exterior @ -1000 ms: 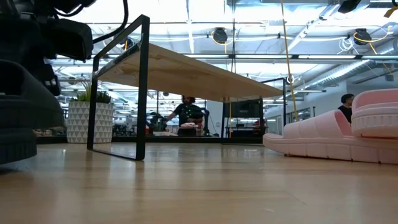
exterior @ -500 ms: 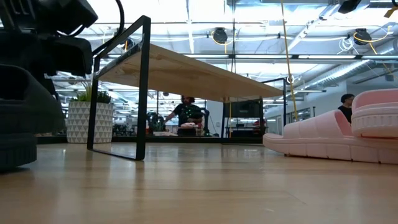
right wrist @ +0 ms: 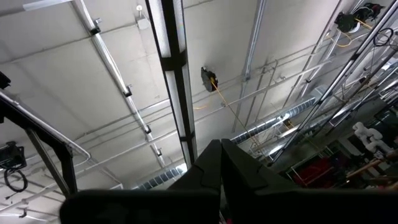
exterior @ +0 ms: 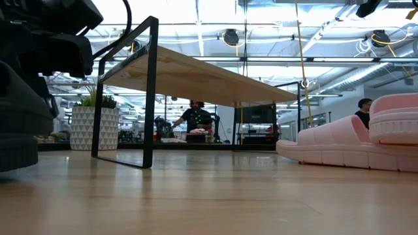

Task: Pick and place slides into the shelf
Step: Put the top black slide on the shelf

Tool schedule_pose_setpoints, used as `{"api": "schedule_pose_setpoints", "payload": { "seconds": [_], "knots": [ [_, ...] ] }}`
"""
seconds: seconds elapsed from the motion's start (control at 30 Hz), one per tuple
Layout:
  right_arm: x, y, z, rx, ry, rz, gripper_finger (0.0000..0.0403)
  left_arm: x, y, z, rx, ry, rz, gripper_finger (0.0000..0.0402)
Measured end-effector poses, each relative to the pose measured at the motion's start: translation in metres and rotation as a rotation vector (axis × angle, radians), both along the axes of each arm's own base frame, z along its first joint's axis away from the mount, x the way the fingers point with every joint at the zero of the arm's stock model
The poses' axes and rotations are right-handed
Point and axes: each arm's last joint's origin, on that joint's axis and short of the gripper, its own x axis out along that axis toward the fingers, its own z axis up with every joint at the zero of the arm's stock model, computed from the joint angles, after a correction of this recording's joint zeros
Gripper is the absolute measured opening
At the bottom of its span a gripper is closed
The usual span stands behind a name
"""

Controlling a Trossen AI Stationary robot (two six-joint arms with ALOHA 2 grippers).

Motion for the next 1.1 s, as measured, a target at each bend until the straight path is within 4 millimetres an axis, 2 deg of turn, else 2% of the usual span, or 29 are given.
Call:
{"api": "schedule_pose_setpoints", "payload": {
  "seconds": [0.53, 0.63, 0.8, 1.1],
  "knots": [
    [-0.0001, 0.0, 0.0, 0.0, -0.001, 0.0, 0.0, 0.0002, -0.0001, 0.0003, 0.005, -0.03, -0.027, 0.0109],
    [-0.0001, 0.0, 0.0001, 0.0, -0.001, 0.0, 0.0, 0.0003, -0.0001, 0.0004, 0.008, -0.04, -0.034, 0.0084],
    [-0.0001, 0.0, 0.0001, 0.0, -0.001, 0.0, 0.0, 0.0007, -0.0004, 0.0013, 0.005, -0.058, -0.051, 0.0011],
    [-0.0001, 0.0, 0.0001, 0.001, -0.001, -0.001, 0.0, 0.0006, -0.0004, 0.0012, 0.005, -0.058, -0.051, 0.0004]
  ]
}}
